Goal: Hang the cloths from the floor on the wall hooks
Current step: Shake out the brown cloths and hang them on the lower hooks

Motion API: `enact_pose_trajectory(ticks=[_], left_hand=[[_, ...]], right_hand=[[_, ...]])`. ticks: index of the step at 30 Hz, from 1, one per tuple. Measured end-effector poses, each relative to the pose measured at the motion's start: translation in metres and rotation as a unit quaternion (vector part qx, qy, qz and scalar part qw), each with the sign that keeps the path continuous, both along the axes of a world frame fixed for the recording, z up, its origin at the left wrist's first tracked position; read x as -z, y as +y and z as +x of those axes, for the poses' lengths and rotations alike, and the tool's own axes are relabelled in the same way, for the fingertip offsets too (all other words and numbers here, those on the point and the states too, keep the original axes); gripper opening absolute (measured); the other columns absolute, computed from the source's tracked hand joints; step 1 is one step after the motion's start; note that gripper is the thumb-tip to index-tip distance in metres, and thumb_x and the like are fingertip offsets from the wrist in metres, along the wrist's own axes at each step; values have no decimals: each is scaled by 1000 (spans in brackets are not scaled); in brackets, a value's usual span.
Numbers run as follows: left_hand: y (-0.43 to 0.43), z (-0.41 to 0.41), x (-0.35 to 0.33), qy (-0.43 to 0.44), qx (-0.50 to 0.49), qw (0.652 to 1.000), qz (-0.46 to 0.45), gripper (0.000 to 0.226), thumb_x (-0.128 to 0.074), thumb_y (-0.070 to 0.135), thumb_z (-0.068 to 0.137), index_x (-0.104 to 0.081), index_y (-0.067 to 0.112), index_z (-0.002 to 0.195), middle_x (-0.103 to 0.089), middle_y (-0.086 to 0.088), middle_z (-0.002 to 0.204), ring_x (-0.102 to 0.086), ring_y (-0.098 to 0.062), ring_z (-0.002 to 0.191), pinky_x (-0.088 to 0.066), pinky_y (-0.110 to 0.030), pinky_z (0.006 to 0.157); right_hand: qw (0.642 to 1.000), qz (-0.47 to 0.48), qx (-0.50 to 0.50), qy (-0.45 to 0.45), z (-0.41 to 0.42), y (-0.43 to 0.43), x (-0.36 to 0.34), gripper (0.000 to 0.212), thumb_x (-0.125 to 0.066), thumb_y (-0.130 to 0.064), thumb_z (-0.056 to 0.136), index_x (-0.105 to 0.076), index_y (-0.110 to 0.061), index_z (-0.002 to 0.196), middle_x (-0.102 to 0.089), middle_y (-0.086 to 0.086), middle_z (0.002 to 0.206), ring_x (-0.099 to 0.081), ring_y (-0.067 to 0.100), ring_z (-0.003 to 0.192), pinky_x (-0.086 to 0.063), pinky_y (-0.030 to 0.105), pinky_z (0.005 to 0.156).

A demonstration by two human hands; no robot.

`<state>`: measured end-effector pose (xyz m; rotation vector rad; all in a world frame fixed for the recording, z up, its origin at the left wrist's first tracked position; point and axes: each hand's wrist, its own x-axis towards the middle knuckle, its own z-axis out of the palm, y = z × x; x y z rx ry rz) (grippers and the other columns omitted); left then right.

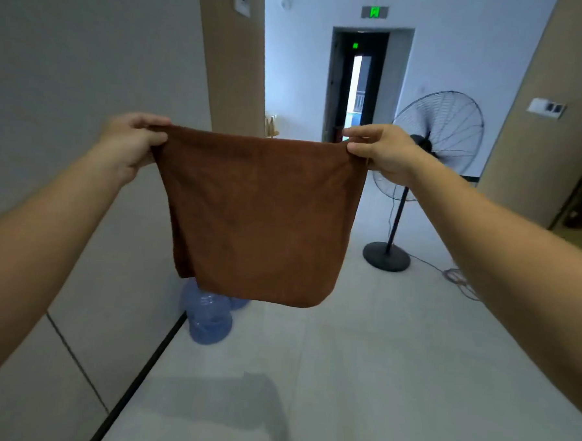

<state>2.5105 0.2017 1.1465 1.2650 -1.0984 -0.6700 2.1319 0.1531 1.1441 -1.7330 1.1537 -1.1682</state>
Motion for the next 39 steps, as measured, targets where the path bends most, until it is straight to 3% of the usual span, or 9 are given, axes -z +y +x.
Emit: enact_pose_trajectory(ticks=[9,13,17,20,23,26,31,34,39], left_hand=[[-56,-239,-6,-138,109,984,-27,27,-54,-1,94,-66,22,86,-65,-6,93,-58,-11,69,-48,-13,50],[-59,-373,-6,-203,167,965,-10,23,-48,0,97,-64,14,102,-61,-10,90,-51,-10,61,-44,-8,42],[-61,-494,-4,-178,225,958,13,23,-47,0,97,-65,13,95,-59,-14,96,-54,-17,70,-50,-14,47],[-62,-571,-4,-148,269,951,36,28,-48,0,97,-65,18,85,-61,-11,95,-55,-16,77,-52,-21,61],[-61,-643,-4,-139,322,935,47,30,-45,-1,97,-65,18,85,-61,-5,87,-55,-13,73,-51,-25,70],[-65,-713,-4,-144,370,917,34,31,-43,-2,98,-67,16,88,-63,-5,85,-57,-16,76,-51,-33,82],[-74,-829,4,-156,422,893,16,32,-42,-3,99,-65,15,86,-62,-5,87,-57,-13,76,-54,-23,68],[-87,-894,14,-119,469,875,23,33,-40,-4,98,-65,13,86,-62,-6,87,-57,-15,78,-50,-30,79],[-125,-990,21,-142,566,812,-22,21,-65,-1,86,-68,18,95,-67,-6,98,-64,-16,89,-51,-28,81]], right_hand=[[980,-55,185,-50,-237,49,1,20,-64,-6,91,-71,-24,99,-71,-3,97,-65,15,88,-55,33,81],[960,-61,261,-76,-359,84,11,23,-68,-10,89,-71,-17,111,-70,1,106,-64,19,96,-53,32,82],[966,-42,239,-89,-473,130,16,40,-68,-5,88,-63,-12,127,-65,1,114,-64,17,107,-55,30,92],[963,-44,267,-14,-544,161,15,46,-73,-8,85,-63,-18,128,-63,-2,118,-61,15,111,-55,28,91],[938,-64,338,49,-600,187,17,39,-72,-12,86,-66,-19,124,-63,-2,116,-59,11,105,-53,15,79],[908,-79,405,74,-655,208,27,28,-72,-14,86,-71,-17,114,-66,-6,106,-59,8,103,-50,19,87],[863,-78,486,111,-745,232,40,18,-70,-17,88,-74,-16,106,-69,-4,98,-63,10,96,-51,23,83],[842,-76,516,139,-792,233,41,11,-68,-19,90,-73,-19,100,-68,-6,94,-62,4,88,-49,19,76],[795,-86,573,179,-871,214,35,13,-67,-24,91,-72,-17,101,-67,-5,94,-63,12,91,-52,26,80]])
